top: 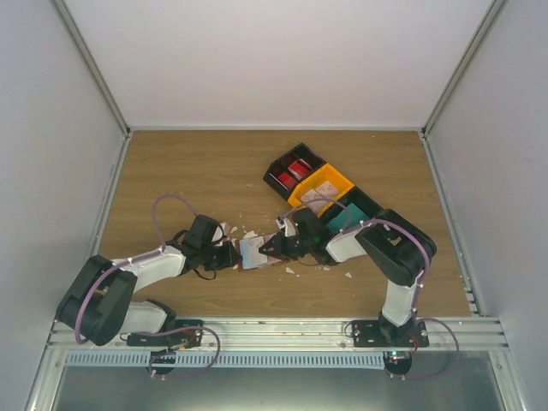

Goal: Put the credit cards into the card holder
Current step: Insert the credit card into the card holder.

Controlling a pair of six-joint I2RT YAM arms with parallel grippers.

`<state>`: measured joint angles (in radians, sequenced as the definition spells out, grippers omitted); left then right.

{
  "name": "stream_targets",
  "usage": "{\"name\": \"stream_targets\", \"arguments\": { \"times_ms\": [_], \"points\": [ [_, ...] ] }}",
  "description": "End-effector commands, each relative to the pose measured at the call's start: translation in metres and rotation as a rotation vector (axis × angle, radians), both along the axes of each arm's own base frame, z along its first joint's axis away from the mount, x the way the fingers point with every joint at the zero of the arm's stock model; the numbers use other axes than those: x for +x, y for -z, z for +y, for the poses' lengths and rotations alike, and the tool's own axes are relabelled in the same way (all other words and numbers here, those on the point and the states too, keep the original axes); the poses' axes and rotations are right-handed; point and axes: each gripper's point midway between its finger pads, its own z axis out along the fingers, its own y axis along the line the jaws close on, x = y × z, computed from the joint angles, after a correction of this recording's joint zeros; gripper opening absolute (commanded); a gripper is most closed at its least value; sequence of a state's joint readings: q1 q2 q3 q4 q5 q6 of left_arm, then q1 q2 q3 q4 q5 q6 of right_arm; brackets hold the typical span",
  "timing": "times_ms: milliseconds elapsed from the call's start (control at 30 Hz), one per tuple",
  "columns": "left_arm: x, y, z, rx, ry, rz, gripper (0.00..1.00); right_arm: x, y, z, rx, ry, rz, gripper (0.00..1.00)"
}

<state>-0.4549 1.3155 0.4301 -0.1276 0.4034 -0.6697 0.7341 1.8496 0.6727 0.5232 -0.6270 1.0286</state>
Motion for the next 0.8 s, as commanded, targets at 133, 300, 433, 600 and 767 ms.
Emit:
{"name": "stream_targets", "arguments": {
  "times_ms": [133,300,433,600,767],
  "points": [
    [-0.021,0.025,0.009,0.043,0.01,0.087,0.15,-0.019,0.018,0.0,-0.051,-0.016,0.036,0.12],
    [-0.021,0.024,0.008,0.038,0.012,0.085,0.15,-0.01,0.007,-0.006,-0.103,0.023,-0.027,0.3],
    [-0.021,0.023,0.006,0.032,0.019,0.083,0.14,-0.007,0.005,-0.007,-0.158,0.025,-0.056,0.36],
    [-0.02,0.022,0.003,0.019,0.031,0.082,0.14,-0.009,0.011,-0.001,-0.205,-0.006,-0.065,0.37],
    [-0.021,0.023,0.002,0.015,0.042,0.085,0.15,-0.011,0.011,0.011,-0.247,-0.044,-0.089,0.37]
  ]
}}
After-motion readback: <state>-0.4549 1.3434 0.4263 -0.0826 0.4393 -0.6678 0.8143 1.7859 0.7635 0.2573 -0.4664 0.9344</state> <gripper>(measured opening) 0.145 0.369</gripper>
